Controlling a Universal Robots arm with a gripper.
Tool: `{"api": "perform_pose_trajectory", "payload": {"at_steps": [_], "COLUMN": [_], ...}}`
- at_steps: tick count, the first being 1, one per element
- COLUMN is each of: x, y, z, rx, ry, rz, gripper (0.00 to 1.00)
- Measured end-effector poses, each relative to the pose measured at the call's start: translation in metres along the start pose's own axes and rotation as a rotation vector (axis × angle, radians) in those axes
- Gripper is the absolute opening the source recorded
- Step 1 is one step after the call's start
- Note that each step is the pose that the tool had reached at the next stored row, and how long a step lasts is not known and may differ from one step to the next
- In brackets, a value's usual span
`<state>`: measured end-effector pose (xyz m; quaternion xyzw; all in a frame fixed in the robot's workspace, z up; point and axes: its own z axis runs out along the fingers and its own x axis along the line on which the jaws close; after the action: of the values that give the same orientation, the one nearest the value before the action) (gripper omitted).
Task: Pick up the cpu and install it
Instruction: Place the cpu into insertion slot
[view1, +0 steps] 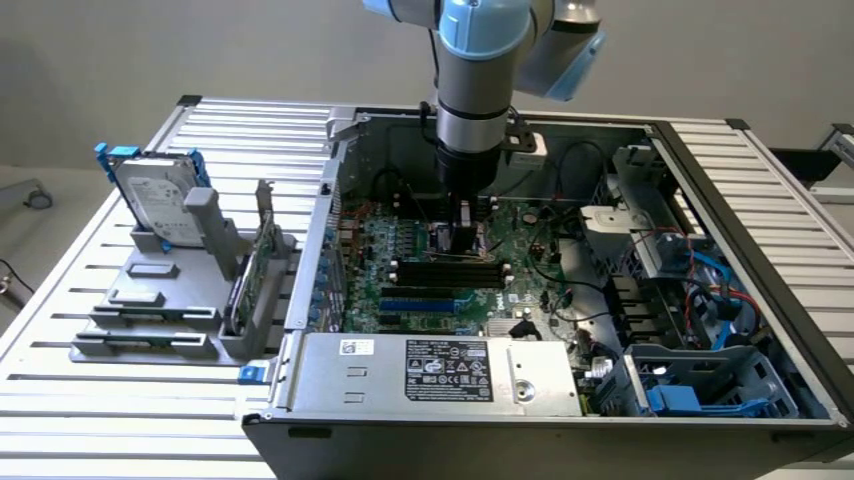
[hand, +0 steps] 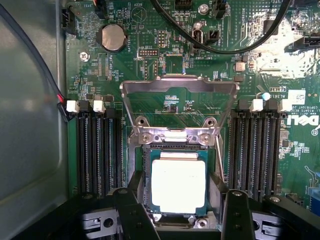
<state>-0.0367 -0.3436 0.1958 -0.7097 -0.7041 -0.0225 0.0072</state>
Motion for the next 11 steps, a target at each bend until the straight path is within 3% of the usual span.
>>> {"api": "perform_pose_trajectory", "payload": {"at_steps": [11], "x": [0.0009], "y": [0.0000], "z": [0.0002], "rx": [-0.0001], "ry": [0.0007], "rz": [0.000], "gripper": [0.62]}}
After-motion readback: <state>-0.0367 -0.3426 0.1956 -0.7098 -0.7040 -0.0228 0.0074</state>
